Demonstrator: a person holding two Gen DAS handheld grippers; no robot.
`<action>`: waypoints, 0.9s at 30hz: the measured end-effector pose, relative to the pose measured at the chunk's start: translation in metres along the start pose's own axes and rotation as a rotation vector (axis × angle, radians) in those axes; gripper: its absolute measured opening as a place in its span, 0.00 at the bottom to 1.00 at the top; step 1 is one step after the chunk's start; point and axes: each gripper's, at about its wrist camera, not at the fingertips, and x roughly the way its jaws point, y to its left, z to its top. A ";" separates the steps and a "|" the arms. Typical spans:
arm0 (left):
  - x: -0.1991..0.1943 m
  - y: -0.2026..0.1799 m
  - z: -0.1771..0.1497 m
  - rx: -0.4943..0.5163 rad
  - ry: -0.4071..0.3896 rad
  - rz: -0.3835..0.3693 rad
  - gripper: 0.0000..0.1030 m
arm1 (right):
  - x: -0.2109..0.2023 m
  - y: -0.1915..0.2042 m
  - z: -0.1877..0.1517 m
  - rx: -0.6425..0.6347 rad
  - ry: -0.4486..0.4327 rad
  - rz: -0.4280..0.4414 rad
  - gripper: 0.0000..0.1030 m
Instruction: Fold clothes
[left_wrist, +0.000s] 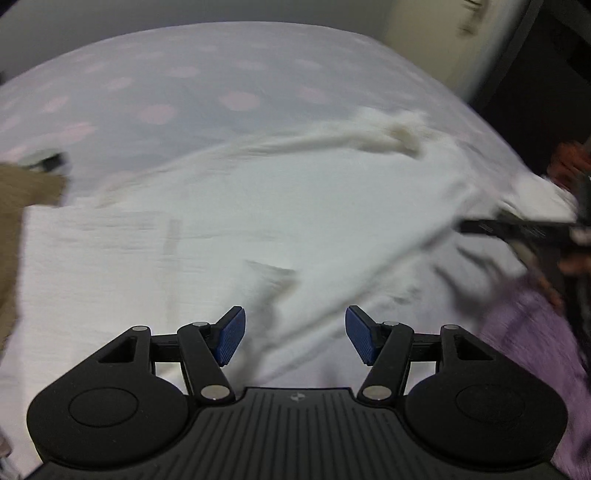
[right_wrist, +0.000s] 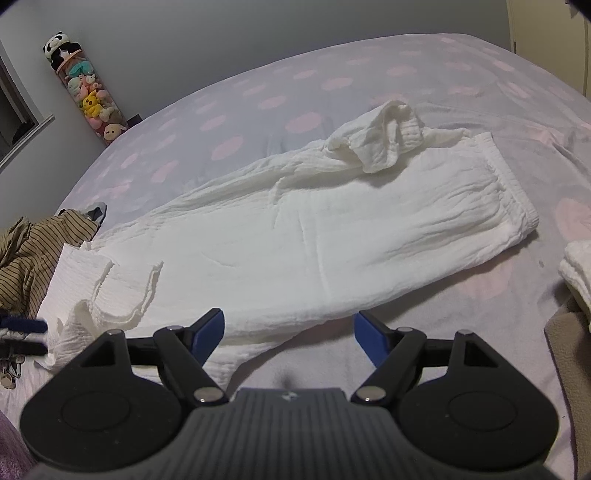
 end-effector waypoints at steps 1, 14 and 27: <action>0.003 0.004 0.002 -0.016 0.006 0.022 0.57 | 0.000 0.000 0.000 0.002 0.000 0.001 0.78; 0.083 -0.005 -0.012 0.021 0.161 0.267 0.42 | 0.000 -0.002 -0.001 0.017 -0.001 0.011 0.79; 0.023 0.004 -0.016 -0.004 0.311 -0.065 0.15 | 0.000 -0.001 0.000 0.010 0.008 0.008 0.79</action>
